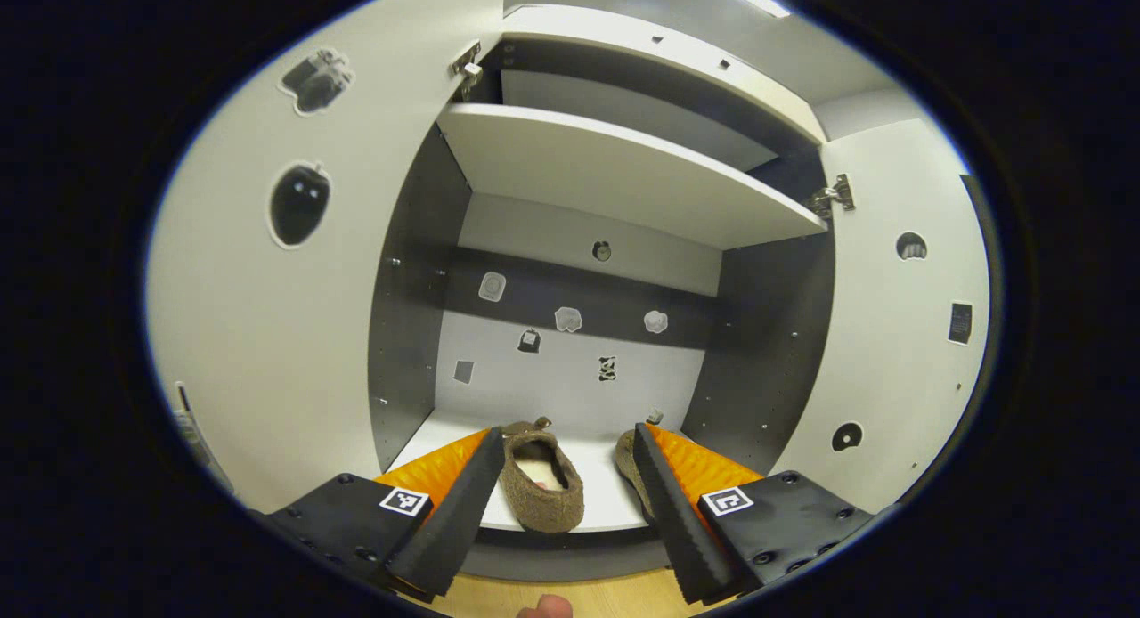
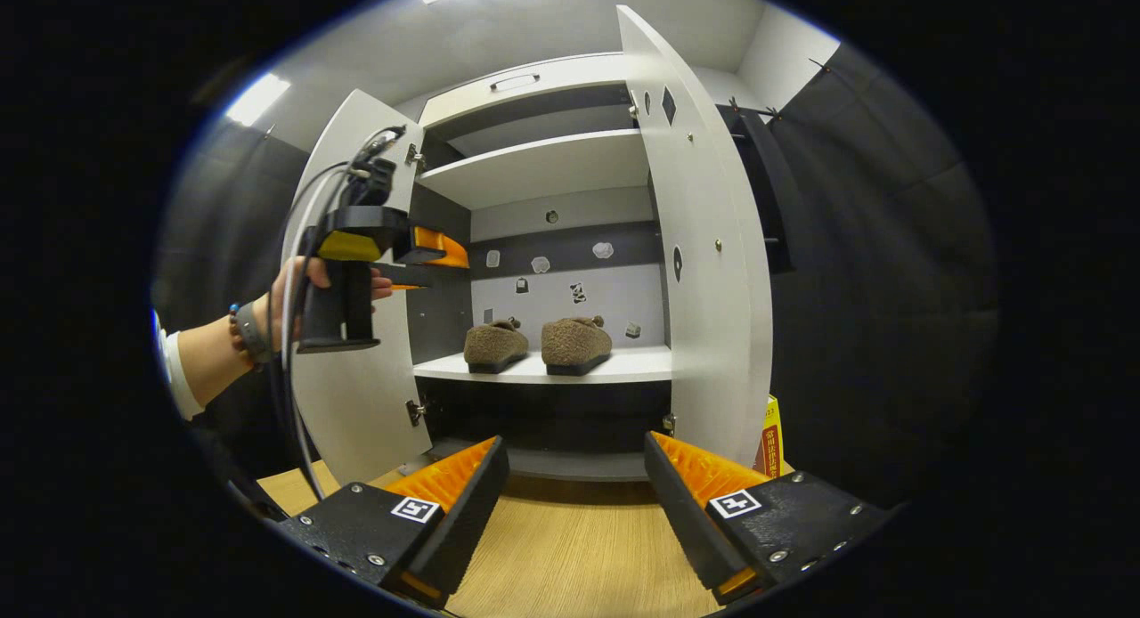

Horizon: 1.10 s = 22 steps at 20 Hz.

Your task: Grab one shoe with the right hand and put it into the shoe cabinet, grab the other shoe with the left hand and put it into the shoe cabinet; then close the right door with the right hand and the left door with the left hand.

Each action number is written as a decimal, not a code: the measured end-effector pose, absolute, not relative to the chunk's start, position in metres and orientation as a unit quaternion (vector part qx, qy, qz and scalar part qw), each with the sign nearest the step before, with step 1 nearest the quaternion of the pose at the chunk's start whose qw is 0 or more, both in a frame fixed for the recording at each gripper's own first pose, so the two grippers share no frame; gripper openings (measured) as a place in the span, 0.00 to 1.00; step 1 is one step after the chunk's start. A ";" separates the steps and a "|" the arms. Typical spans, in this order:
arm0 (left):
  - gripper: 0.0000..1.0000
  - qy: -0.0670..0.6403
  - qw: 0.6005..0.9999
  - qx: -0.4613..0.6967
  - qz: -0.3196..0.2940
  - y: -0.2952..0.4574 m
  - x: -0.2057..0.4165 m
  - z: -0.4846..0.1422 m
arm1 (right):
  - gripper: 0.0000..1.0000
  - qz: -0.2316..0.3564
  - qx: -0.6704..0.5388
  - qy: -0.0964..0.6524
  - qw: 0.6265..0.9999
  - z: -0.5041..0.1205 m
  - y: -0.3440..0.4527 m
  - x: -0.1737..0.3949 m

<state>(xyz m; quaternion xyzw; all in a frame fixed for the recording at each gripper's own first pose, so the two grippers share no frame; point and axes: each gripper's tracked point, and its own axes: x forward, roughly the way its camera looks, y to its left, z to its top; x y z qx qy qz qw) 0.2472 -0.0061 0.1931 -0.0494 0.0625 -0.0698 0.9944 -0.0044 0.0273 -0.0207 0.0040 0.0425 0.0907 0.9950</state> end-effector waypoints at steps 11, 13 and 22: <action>0.95 0.058 0.998 -0.014 0.011 0.030 0.115 0.105 | 0.94 0.084 0.000 0.028 0.996 -0.010 0.020 0.009; 0.99 0.065 0.997 -0.013 0.032 0.040 0.099 0.088 | 0.94 0.080 -0.003 0.032 0.996 -0.013 0.019 0.009; 0.92 0.050 0.998 -0.018 0.044 0.039 0.068 0.079 | 0.94 0.101 -0.011 0.033 0.994 -0.009 0.032 0.008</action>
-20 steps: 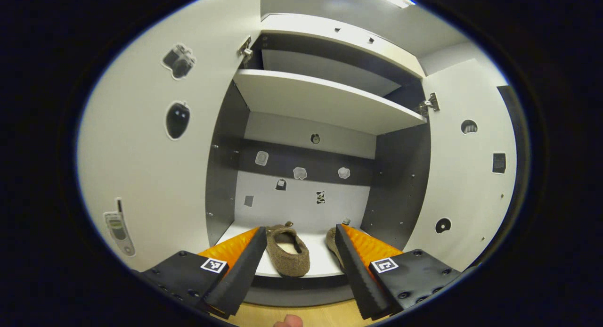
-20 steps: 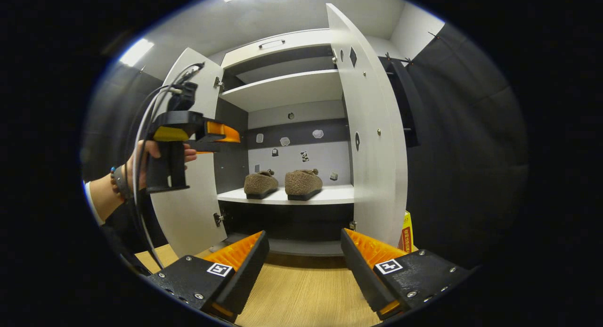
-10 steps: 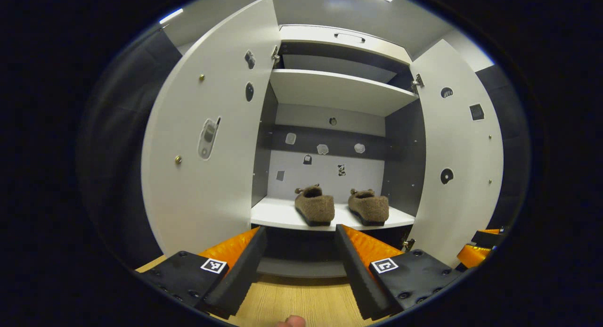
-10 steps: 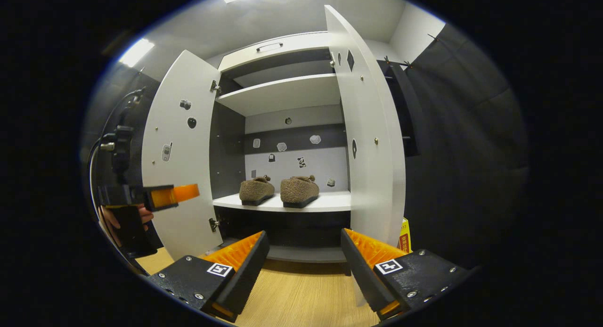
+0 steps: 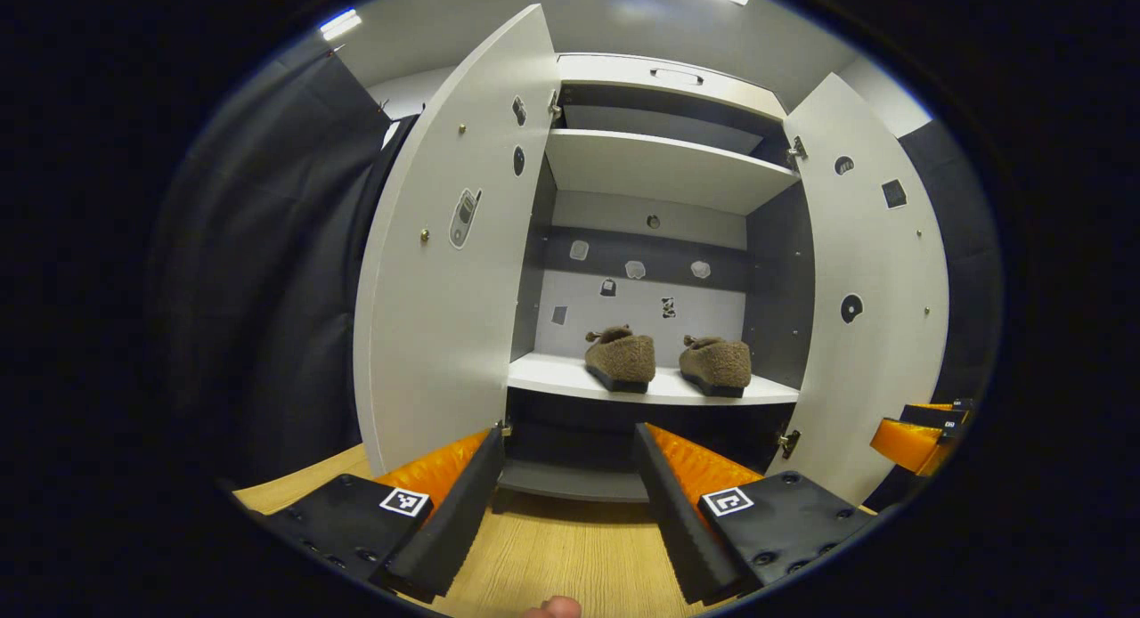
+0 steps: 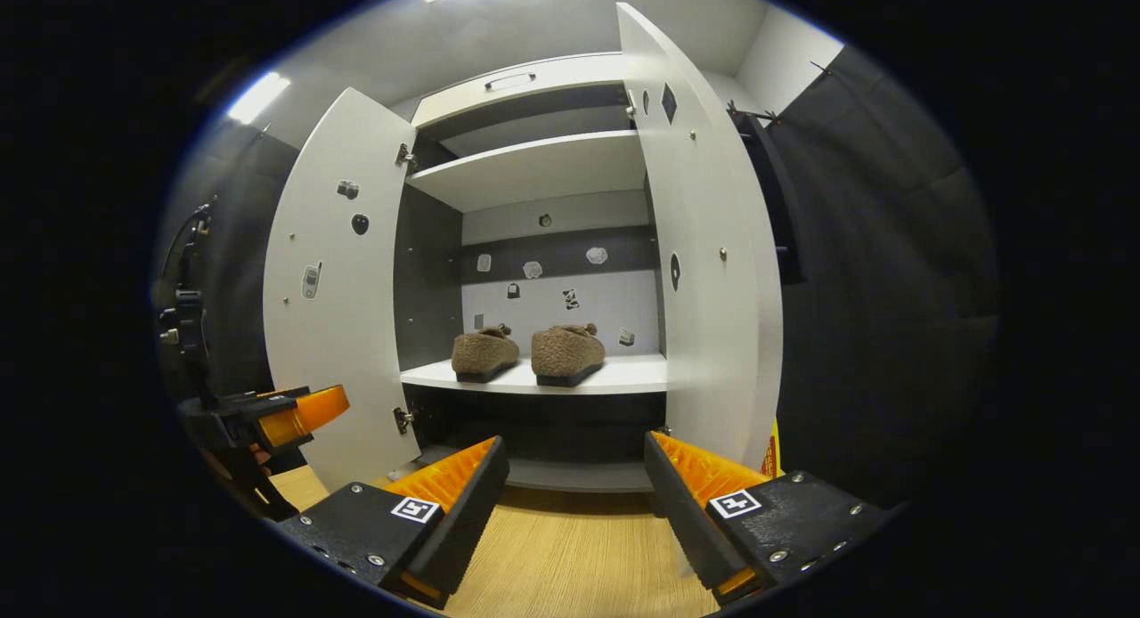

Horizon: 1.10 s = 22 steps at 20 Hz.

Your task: Grab one shoe with the right hand and put it into the shoe cabinet, grab the other shoe with the left hand and put it into the shoe cabinet; then close the right door with the right hand and the left door with the left hand.

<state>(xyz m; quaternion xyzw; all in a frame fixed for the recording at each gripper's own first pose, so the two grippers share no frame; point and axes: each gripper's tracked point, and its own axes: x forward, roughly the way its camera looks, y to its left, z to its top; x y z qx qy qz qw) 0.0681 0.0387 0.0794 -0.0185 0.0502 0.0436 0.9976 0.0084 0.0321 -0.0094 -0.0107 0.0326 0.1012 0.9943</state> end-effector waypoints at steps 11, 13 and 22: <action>0.92 0.049 0.998 -0.004 0.031 0.031 0.058 0.074 | 0.94 0.070 0.036 -0.037 0.996 0.119 -0.073 -0.001; 0.95 0.050 0.998 -0.005 0.032 0.030 0.055 0.073 | 0.94 0.027 0.037 -0.059 0.997 0.142 -0.112 0.004; 0.96 0.040 0.999 0.003 0.029 0.036 0.049 0.080 | 1.00 -0.048 -0.005 -0.080 0.996 0.183 -0.170 0.056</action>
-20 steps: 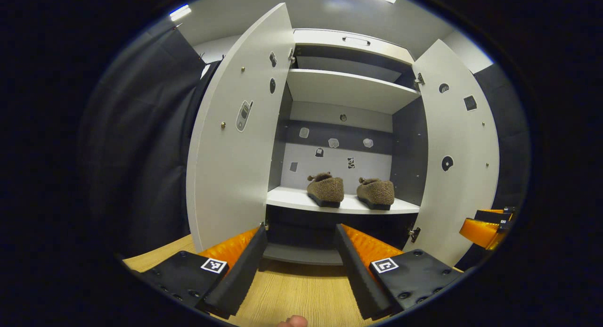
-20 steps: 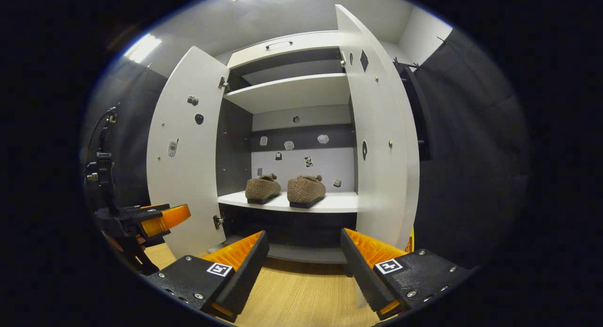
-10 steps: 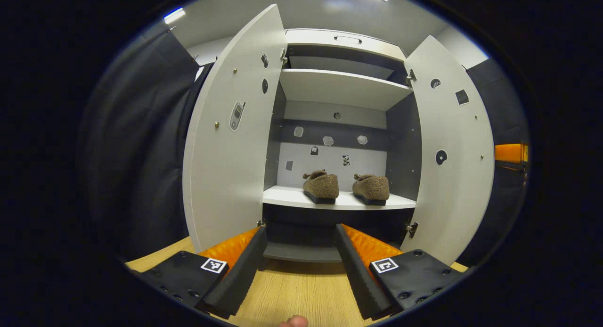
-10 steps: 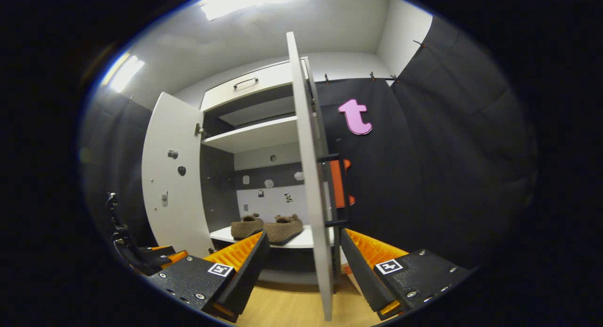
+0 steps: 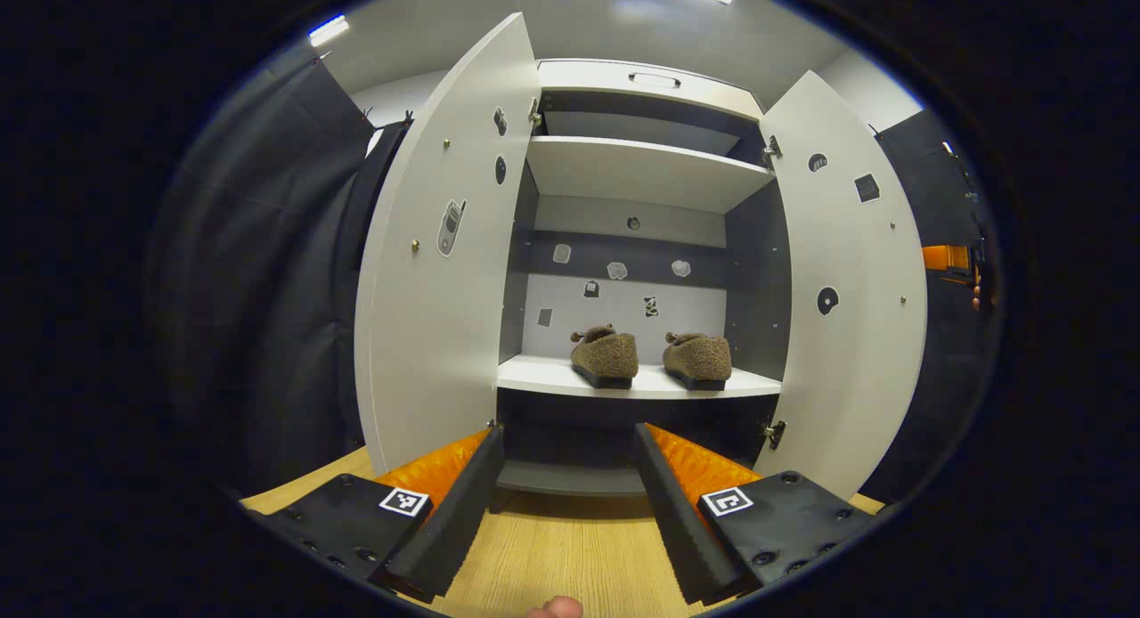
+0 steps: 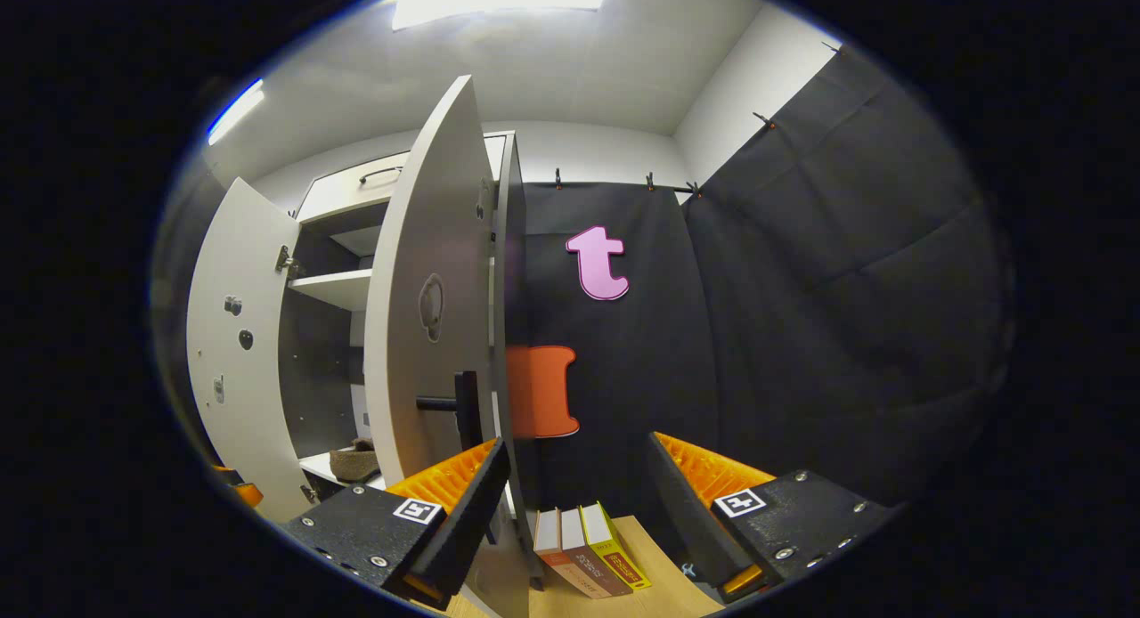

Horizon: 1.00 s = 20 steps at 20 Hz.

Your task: Grab one shoe with the right hand and put it into the shoe cabinet, grab the other shoe with the left hand and put it into the shoe cabinet; then close the right door with the right hand and the left door with the left hand.

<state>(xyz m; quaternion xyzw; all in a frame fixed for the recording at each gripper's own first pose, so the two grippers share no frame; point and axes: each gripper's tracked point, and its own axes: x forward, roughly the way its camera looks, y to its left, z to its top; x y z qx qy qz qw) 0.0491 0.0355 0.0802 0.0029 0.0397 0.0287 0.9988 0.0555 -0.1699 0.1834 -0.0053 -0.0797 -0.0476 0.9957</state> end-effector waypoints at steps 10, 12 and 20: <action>0.92 0.044 0.999 -0.012 0.017 0.034 0.044 0.077 | 0.89 -0.060 -0.042 -0.088 0.993 0.196 -0.146 0.055; 0.95 0.043 0.999 -0.014 0.017 0.038 0.041 0.079 | 0.88 -0.048 -0.077 -0.091 0.992 0.199 -0.124 0.054; 0.95 0.038 0.999 -0.011 0.023 0.057 0.035 0.083 | 0.88 0.029 -0.037 -0.084 0.995 0.191 -0.043 0.074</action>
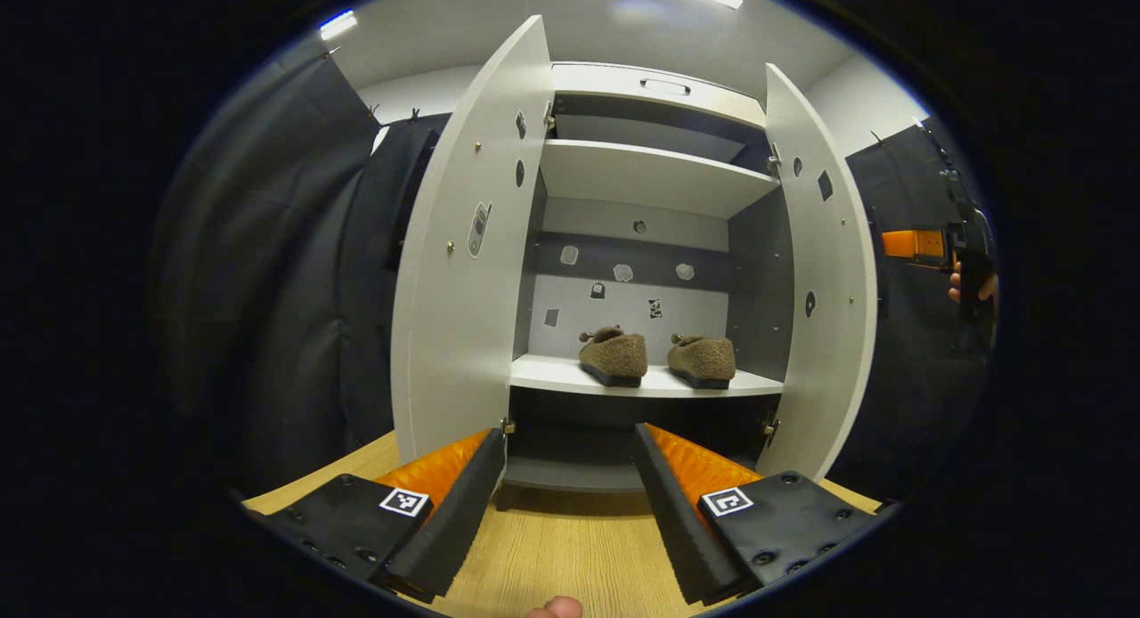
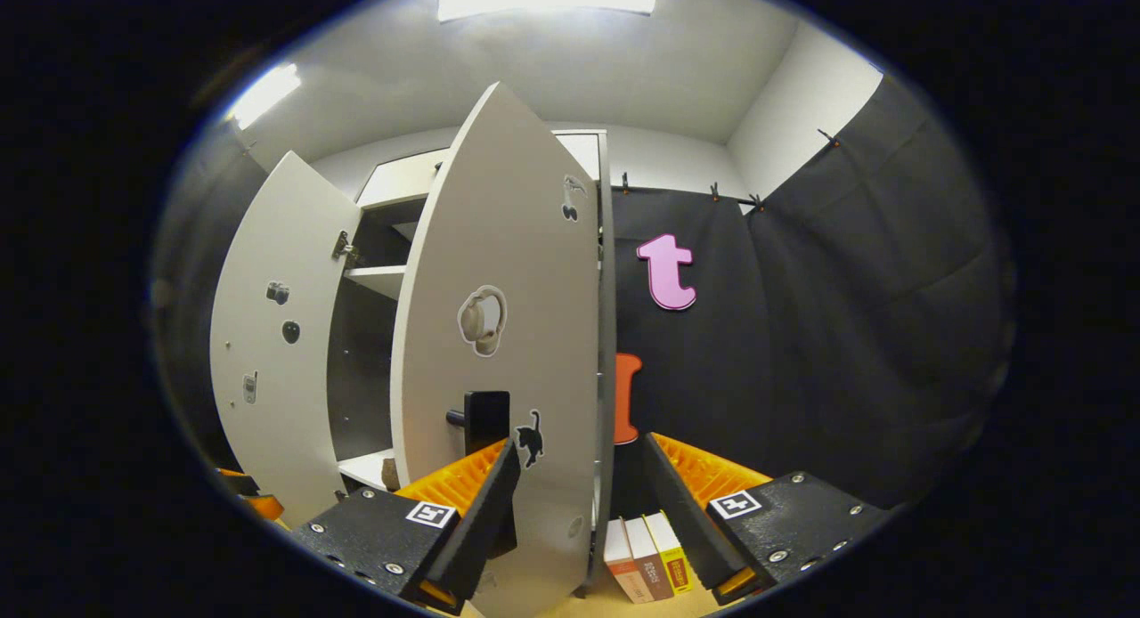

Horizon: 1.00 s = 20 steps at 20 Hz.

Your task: Grab one shoe with the right hand and put it into the shoe cabinet, grab the other shoe with the left hand and put it into the shoe cabinet; then close the right door with the right hand and the left door with the left hand.

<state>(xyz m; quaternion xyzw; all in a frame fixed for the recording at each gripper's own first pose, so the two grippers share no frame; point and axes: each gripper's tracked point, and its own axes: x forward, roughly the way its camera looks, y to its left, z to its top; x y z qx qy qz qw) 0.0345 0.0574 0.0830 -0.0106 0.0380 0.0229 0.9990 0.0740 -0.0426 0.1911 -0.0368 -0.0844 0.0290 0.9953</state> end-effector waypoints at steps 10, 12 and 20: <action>0.95 0.035 0.999 -0.011 0.035 0.071 0.028 0.088 | 0.92 0.102 -0.030 -0.056 0.993 0.170 0.028 0.094; 0.95 0.036 0.999 -0.008 0.036 0.072 0.026 0.087 | 0.92 0.112 -0.025 -0.043 0.993 0.158 0.039 0.097; 0.95 0.036 0.999 -0.007 0.038 0.077 0.022 0.088 | 0.92 0.112 -0.019 -0.027 0.993 0.133 0.071 0.125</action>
